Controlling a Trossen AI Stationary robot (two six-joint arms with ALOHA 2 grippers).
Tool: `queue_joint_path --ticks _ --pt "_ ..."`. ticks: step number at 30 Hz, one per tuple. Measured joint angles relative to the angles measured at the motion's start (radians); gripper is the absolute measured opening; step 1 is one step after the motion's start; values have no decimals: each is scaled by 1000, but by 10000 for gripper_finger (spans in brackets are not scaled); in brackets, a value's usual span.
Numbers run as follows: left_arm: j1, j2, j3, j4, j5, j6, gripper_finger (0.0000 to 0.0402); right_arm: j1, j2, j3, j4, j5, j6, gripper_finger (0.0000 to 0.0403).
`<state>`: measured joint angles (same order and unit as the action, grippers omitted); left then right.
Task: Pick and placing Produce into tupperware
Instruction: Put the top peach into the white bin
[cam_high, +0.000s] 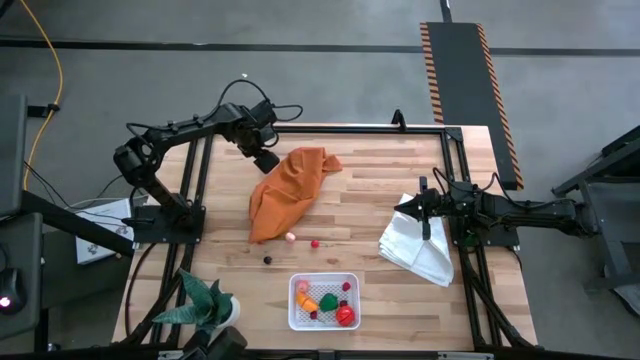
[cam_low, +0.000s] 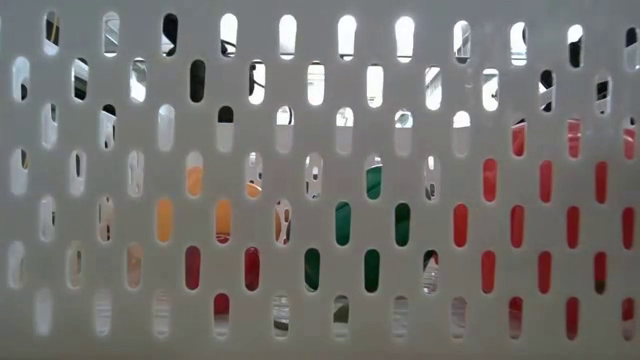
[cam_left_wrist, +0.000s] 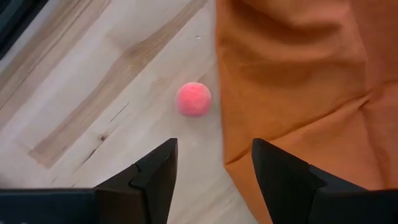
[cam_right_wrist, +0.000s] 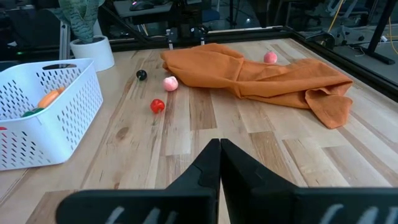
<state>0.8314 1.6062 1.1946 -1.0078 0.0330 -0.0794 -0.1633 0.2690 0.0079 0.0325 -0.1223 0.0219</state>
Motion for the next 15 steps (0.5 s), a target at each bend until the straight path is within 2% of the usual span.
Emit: queue_joint_path --ticks 15 --pt "-9 0 -80 101 11 -86 188 0 0 0 0 0 0 0"
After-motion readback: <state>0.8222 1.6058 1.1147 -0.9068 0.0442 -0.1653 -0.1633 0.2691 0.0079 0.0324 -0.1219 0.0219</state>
